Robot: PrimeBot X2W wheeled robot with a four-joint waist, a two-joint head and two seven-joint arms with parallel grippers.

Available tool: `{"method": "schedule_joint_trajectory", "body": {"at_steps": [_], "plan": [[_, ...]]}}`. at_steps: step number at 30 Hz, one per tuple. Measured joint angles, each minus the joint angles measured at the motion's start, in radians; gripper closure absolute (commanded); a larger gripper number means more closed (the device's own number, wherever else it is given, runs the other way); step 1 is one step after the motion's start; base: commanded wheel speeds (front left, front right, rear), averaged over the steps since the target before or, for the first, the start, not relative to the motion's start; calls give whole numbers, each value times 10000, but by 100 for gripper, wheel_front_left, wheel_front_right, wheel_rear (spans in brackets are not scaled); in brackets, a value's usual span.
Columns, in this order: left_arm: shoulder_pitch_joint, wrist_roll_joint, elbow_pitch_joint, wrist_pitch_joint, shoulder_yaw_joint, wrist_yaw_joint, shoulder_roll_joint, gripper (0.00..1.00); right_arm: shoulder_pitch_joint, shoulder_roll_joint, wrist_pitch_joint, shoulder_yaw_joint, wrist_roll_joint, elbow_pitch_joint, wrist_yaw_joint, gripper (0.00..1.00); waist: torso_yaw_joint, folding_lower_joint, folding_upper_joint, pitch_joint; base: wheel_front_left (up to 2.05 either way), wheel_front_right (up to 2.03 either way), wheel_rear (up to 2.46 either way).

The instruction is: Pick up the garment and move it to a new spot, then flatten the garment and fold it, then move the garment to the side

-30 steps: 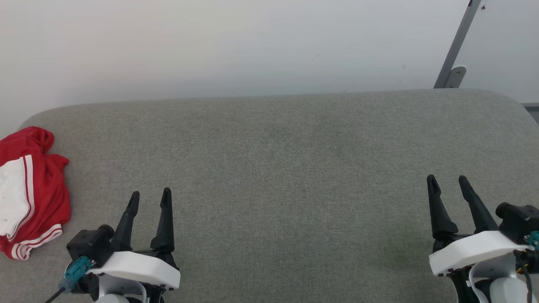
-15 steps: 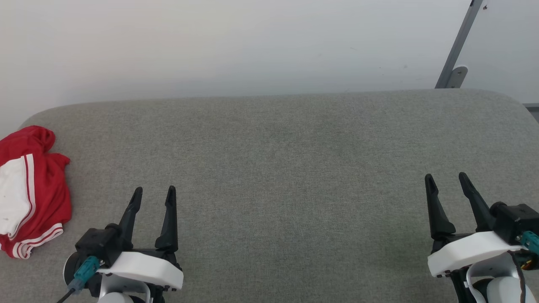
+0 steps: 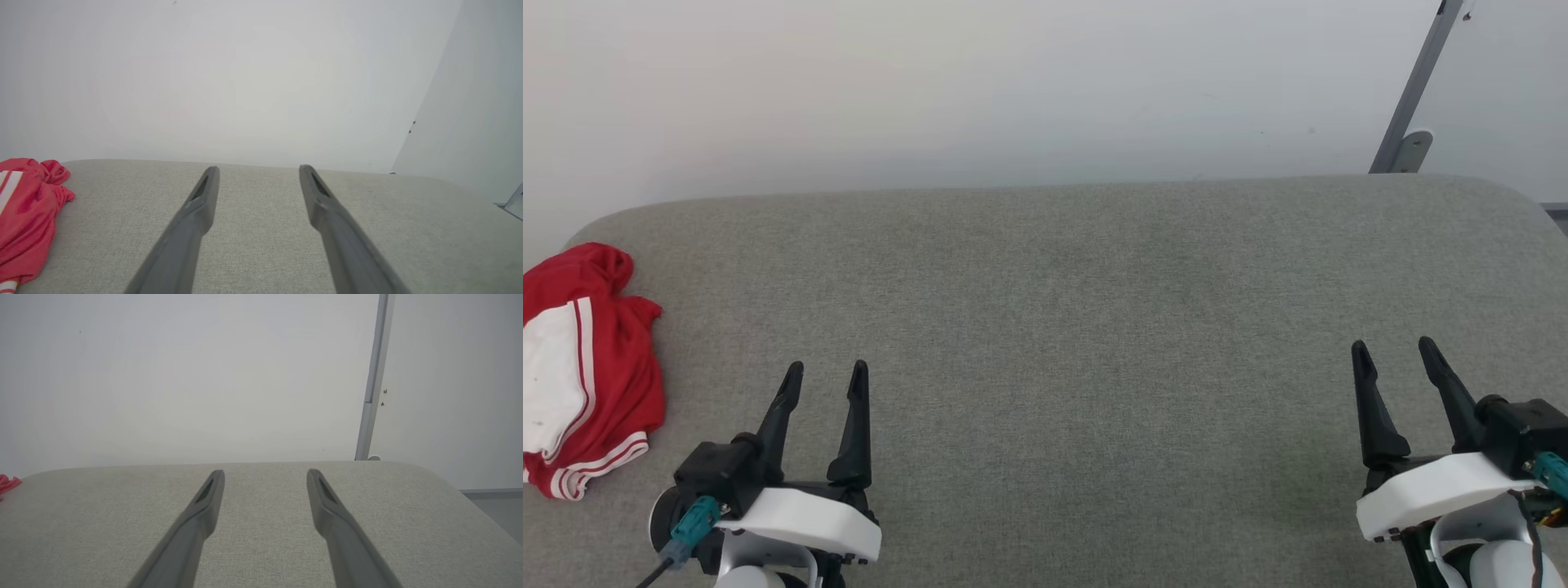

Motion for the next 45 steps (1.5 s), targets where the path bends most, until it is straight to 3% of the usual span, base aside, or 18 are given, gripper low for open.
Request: {"method": "schedule_joint_trajectory", "body": {"at_steps": [11,24,35,45], "plan": [[-137,-476,247,-6,339,-12,-100,0,93,27,102,178,-63,-205,0,0,611,0,0,-109,0,0,0],[-128,-389,472,-8,871,336,-174,0,-128,-59,290,1151,163,-100,0,0,2499,0,0,-339,0,0,0],[93,-451,431,-10,1195,594,-117,0,-590,-50,293,1919,443,127,0,0,4562,0,0,-447,0,0,0],[288,-698,-169,-10,1530,815,-322,0,-1492,-374,313,2424,640,460,0,0,5094,0,0,287,0,0,0]]}}
